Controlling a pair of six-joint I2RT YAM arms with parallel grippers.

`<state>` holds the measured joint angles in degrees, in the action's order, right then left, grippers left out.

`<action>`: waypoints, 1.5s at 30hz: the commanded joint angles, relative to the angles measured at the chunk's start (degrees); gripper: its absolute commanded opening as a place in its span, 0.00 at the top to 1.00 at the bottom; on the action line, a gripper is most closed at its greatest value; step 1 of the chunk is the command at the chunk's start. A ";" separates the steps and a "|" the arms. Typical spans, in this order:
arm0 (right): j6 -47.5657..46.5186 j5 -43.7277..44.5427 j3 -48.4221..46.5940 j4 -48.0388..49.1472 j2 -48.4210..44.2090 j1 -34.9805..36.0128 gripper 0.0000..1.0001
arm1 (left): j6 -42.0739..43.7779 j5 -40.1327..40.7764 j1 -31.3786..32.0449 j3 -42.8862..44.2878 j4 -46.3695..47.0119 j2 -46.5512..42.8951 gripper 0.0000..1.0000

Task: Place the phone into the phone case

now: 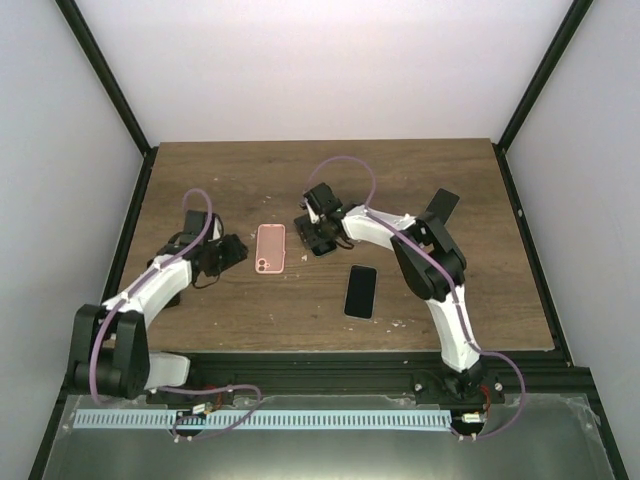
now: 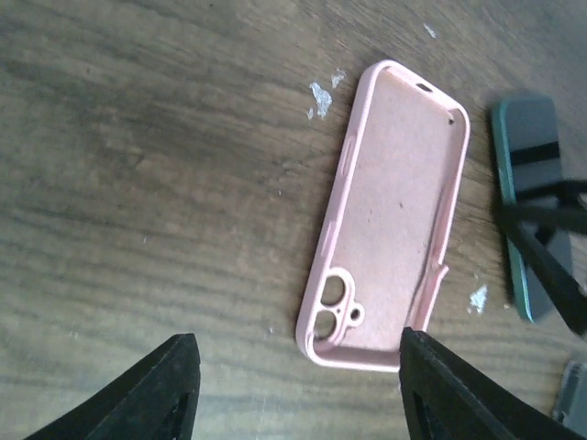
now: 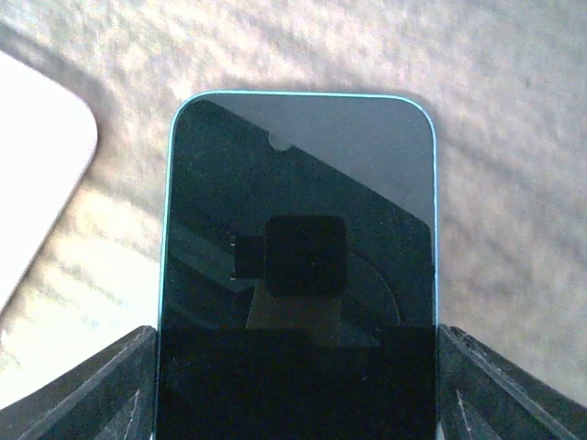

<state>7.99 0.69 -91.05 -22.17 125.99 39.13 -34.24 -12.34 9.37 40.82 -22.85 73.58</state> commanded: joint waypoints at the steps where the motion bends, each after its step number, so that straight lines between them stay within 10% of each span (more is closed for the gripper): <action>1: 5.78 -1.79 6.92 -2.24 -4.73 -0.15 0.23 | 1.09 4.23 1.36 2.94 5.12 5.66 0.41; 26: 8.86 -3.24 23.51 4.40 -16.57 -6.51 0.26 | 7.87 6.25 5.97 11.67 6.45 24.87 0.51; 45: 9.54 -4.64 27.10 5.97 -19.83 -7.49 0.27 | 8.32 9.17 11.46 13.45 -2.52 19.98 1.00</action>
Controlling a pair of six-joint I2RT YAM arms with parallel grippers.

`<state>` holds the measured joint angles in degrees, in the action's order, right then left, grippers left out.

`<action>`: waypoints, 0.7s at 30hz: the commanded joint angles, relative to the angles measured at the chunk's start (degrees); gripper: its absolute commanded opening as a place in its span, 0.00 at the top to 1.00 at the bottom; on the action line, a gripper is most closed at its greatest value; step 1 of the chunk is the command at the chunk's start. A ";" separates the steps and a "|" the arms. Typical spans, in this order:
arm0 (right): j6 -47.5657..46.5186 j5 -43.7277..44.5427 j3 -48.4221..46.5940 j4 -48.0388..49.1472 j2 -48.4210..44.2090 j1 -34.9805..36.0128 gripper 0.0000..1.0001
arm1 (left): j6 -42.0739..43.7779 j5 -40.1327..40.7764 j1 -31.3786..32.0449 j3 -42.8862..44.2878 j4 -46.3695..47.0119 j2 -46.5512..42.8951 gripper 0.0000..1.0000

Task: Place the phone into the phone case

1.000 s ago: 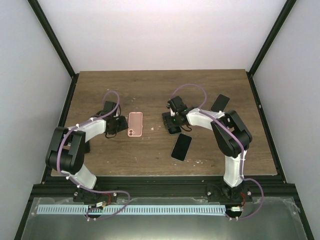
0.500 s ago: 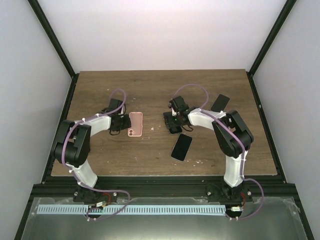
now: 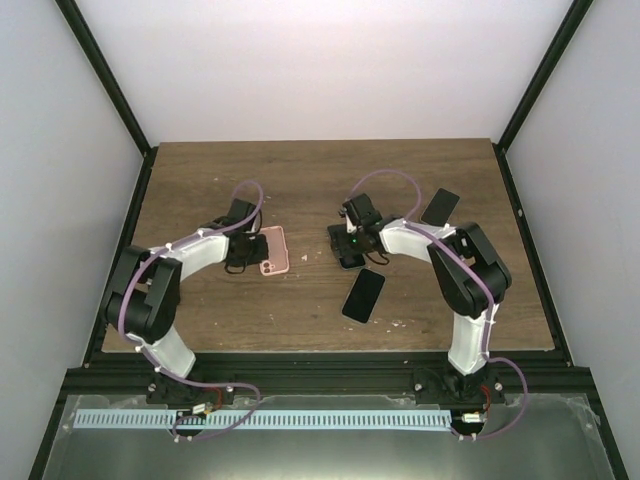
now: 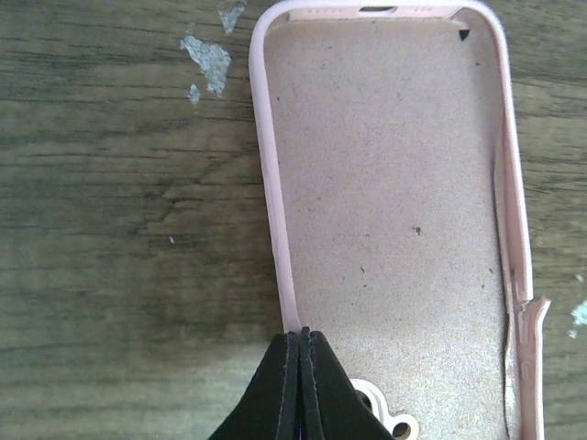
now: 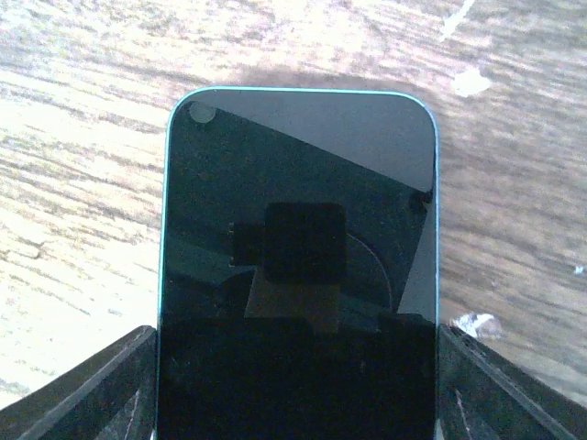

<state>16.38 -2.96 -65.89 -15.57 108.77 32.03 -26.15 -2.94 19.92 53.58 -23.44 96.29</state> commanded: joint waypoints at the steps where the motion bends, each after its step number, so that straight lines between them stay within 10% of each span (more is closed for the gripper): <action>1: 1.23 -0.92 2.37 -0.54 -3.04 -0.41 0.27 | 0.16 -0.74 0.98 0.20 -1.69 -3.34 1.00; 21: 8.03 -7.50 8.47 -4.65 -17.40 -0.10 0.28 | -12.37 -3.27 15.58 -7.42 1.06 -11.73 1.00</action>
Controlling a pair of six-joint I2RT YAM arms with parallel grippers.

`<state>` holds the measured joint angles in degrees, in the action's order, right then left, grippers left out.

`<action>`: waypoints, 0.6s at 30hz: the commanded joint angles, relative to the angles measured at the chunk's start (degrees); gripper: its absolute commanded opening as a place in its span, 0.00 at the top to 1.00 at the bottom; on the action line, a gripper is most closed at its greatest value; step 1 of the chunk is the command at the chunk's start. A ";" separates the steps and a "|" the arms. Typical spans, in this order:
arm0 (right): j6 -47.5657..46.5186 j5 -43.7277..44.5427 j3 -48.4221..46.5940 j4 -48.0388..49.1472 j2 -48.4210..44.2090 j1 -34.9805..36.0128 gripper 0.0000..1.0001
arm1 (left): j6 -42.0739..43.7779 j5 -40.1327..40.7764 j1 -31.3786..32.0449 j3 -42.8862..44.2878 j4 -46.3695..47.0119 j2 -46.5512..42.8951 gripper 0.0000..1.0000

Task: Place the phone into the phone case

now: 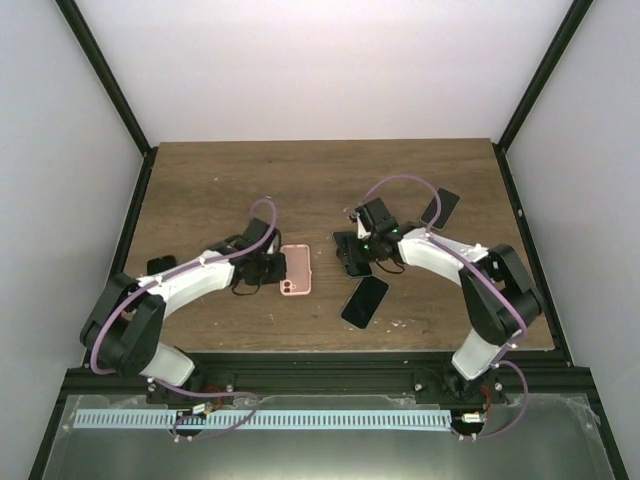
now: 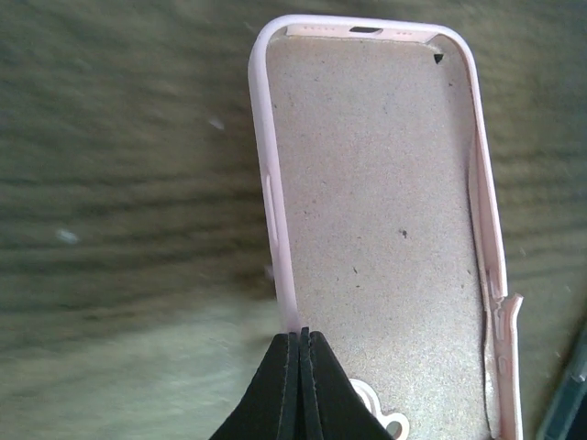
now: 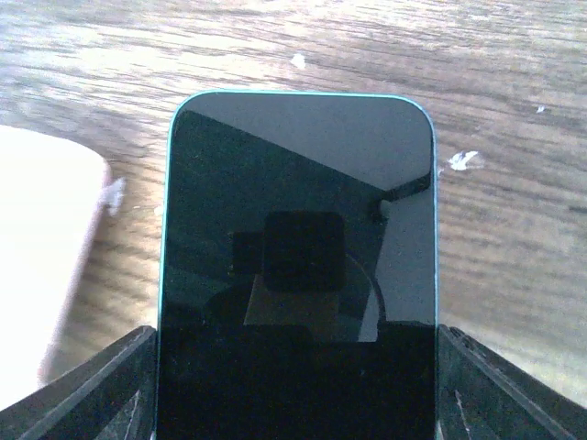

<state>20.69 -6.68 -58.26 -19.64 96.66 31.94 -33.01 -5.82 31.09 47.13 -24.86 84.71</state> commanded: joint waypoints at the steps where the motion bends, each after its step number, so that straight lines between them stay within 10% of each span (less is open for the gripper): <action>1: 4.73 -4.31 1.50 -0.48 -6.17 0.25 0.29 | -6.77 -0.64 5.62 -1.13 3.06 0.56 1.00; 18: 19.65 -4.77 6.76 7.79 -7.54 12.28 0.33 | -22.56 -7.52 9.95 -10.83 18.59 2.82 0.94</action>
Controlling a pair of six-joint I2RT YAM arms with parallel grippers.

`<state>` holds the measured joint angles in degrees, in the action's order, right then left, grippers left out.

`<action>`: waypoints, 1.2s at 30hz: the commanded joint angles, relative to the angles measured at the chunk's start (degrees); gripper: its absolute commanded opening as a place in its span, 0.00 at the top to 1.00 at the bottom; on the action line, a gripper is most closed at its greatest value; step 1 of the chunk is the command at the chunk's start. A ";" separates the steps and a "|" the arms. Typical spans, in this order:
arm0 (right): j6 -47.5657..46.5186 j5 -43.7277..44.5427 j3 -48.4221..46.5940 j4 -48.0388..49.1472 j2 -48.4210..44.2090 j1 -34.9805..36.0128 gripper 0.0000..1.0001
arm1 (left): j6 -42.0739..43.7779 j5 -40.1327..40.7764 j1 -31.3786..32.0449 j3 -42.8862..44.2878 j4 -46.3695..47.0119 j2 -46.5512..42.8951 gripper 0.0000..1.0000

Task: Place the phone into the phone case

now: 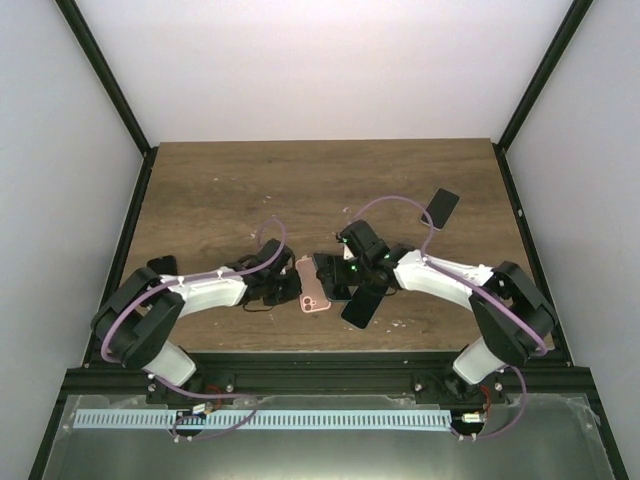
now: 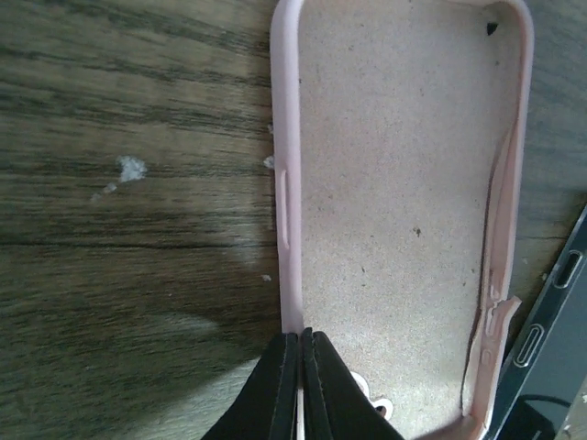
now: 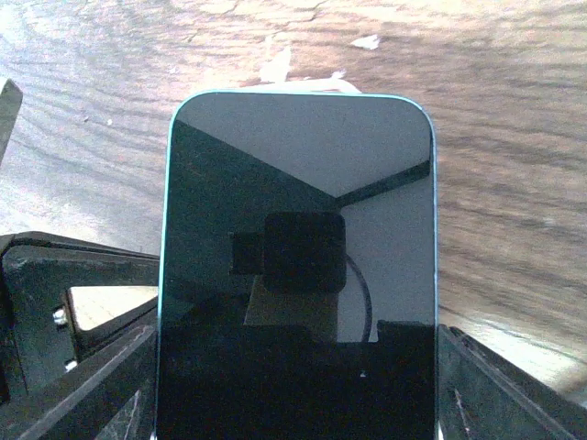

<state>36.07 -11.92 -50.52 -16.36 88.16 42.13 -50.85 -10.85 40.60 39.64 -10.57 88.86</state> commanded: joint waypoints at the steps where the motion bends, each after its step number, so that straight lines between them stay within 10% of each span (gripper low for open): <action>1: 4.88 0.55 -1.05 4.73 1.35 2.41 0.33 | -5.24 -2.32 0.46 -3.89 4.47 -2.12 0.93; 22: 5.69 14.76 -14.48 -7.30 11.46 10.43 0.36 | -7.44 -6.20 -11.32 -16.56 7.75 -21.91 0.58; 36: 5.71 25.37 -22.52 -15.76 19.63 15.04 0.35 | -6.83 -8.94 -13.04 -18.12 9.81 -20.98 0.57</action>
<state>41.71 9.52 -70.81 -30.00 107.31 56.55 -58.30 -18.81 27.75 22.13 -2.52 67.29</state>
